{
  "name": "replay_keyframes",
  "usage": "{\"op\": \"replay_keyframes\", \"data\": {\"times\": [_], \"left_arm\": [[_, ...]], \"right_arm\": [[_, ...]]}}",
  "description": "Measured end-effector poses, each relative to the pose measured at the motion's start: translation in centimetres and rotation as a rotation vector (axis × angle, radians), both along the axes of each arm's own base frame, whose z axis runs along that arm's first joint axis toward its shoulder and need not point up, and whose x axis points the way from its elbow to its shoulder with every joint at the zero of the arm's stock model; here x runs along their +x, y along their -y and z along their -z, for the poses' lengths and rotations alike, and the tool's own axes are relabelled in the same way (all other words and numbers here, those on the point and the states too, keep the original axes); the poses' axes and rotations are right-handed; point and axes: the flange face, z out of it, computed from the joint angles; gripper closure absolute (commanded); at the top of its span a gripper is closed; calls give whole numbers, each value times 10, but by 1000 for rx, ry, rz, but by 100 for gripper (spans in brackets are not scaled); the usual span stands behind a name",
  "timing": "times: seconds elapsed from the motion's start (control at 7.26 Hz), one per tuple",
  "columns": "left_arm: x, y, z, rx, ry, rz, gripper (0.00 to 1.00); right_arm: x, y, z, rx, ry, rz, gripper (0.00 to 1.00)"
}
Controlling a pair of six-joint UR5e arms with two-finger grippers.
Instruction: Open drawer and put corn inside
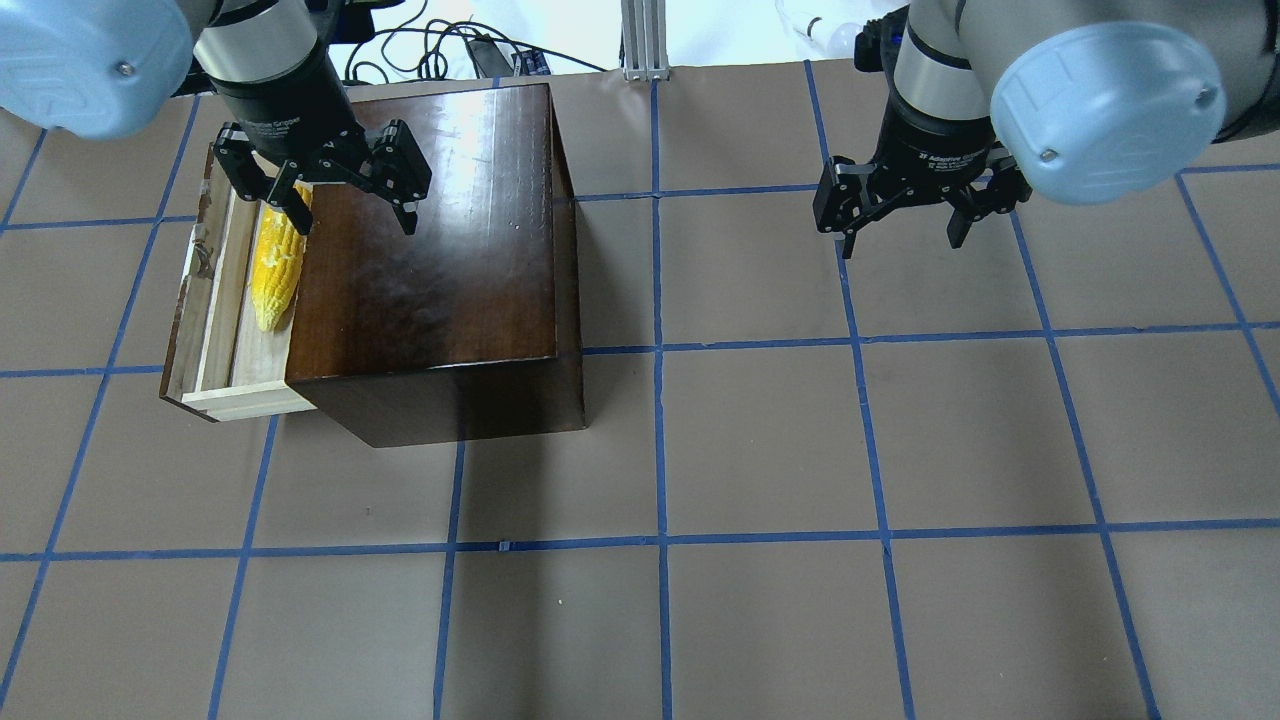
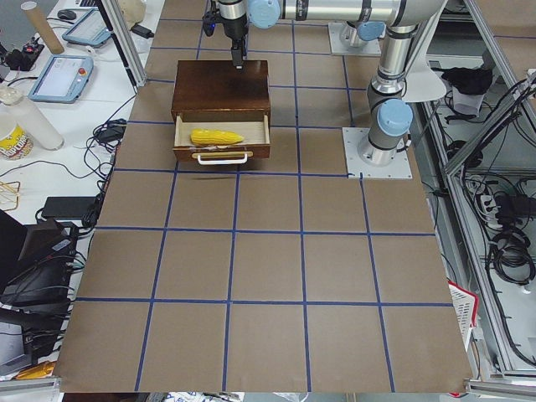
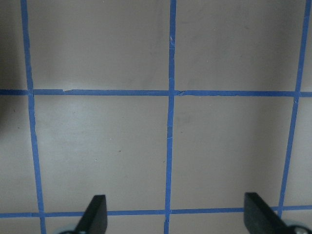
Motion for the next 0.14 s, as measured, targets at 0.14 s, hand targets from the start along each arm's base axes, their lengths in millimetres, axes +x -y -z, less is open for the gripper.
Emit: {"op": "replay_keyframes", "data": {"times": [0.14], "left_arm": [[2,0,0,0,-19,-8,0]], "right_arm": [[0,0,0,0,0,0,0]]}}
